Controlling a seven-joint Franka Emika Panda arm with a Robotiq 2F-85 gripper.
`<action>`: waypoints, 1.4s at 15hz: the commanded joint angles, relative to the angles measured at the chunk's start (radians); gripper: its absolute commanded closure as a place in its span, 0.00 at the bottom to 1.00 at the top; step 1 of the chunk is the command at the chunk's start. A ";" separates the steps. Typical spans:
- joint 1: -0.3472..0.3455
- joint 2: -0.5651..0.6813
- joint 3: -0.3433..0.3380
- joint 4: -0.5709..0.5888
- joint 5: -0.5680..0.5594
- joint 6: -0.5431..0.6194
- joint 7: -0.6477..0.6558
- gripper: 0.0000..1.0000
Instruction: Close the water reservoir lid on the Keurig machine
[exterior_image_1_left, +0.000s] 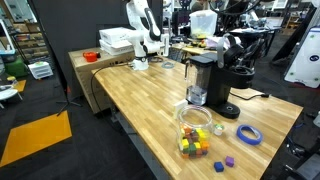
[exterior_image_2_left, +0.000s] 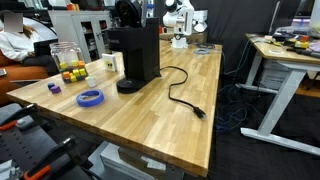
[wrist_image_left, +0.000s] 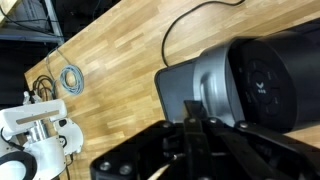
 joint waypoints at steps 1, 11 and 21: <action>-0.011 -0.025 0.002 -0.032 0.015 0.008 -0.010 1.00; -0.010 -0.092 0.000 -0.104 0.063 0.002 0.000 1.00; 0.000 -0.216 -0.003 -0.237 0.089 -0.002 0.089 1.00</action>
